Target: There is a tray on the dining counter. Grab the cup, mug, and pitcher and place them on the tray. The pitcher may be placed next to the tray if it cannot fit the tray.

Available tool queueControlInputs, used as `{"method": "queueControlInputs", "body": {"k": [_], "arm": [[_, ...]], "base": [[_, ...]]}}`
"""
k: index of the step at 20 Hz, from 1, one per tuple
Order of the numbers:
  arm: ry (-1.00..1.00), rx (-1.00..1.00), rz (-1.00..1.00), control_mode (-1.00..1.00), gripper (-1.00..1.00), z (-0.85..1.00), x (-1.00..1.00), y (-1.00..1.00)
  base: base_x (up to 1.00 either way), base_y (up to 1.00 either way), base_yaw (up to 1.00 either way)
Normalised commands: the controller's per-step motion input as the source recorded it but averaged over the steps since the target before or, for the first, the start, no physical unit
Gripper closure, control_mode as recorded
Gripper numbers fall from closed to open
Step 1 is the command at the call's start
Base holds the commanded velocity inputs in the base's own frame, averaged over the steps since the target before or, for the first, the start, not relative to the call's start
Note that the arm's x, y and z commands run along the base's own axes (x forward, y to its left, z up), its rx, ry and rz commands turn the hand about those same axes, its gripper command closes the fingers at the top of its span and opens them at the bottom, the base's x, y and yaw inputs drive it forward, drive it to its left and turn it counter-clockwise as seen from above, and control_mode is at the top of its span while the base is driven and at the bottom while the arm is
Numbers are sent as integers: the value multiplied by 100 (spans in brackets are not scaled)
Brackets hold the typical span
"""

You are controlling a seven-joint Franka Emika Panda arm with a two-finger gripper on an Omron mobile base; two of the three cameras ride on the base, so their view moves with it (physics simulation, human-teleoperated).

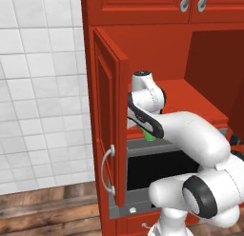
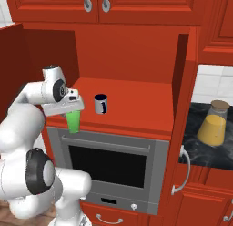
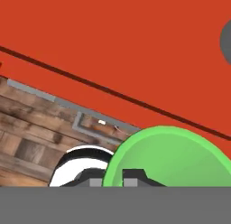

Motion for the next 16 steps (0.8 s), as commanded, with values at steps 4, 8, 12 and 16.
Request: {"method": "queueControlInputs", "body": {"k": [4, 8, 12, 16], "arm": [[-2, 5, 0, -100, 100, 0, -99, -37], [-5, 3, 0, -100, 100, 0, -84, -31], [-4, 1, 0, -100, 100, 1, -57, -20], [-5, 0, 0, -100, 100, 5, -43, -4]], "base": [[0, 0, 0], [0, 0, 0], [0, 0, 0], [0, 0, 0]]}}
